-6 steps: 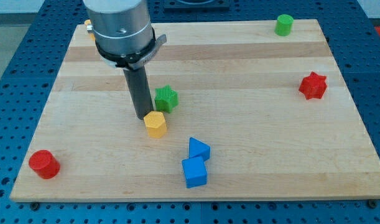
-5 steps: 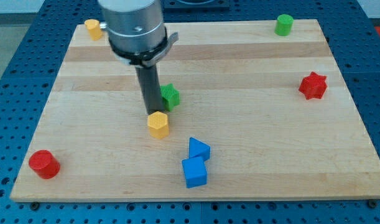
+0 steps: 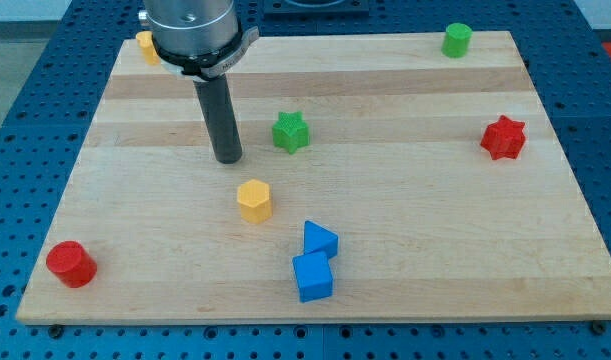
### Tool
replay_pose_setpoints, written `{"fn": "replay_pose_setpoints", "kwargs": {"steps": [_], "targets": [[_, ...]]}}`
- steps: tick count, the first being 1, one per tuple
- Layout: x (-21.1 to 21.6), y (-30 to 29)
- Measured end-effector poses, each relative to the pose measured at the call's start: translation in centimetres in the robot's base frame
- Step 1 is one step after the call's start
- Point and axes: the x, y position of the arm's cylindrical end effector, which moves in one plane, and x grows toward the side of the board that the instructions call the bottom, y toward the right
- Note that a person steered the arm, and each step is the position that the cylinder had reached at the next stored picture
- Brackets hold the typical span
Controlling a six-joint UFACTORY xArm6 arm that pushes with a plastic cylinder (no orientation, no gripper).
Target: Push the green star to the top right of the hexagon
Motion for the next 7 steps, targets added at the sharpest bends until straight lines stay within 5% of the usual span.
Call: {"fn": "replay_pose_setpoints", "kwargs": {"steps": [2,4,5,7], "targets": [[-9.9,-2.8],[-19.5,4.9],[-20.8,12.1],[-14.6,27.1]]}}
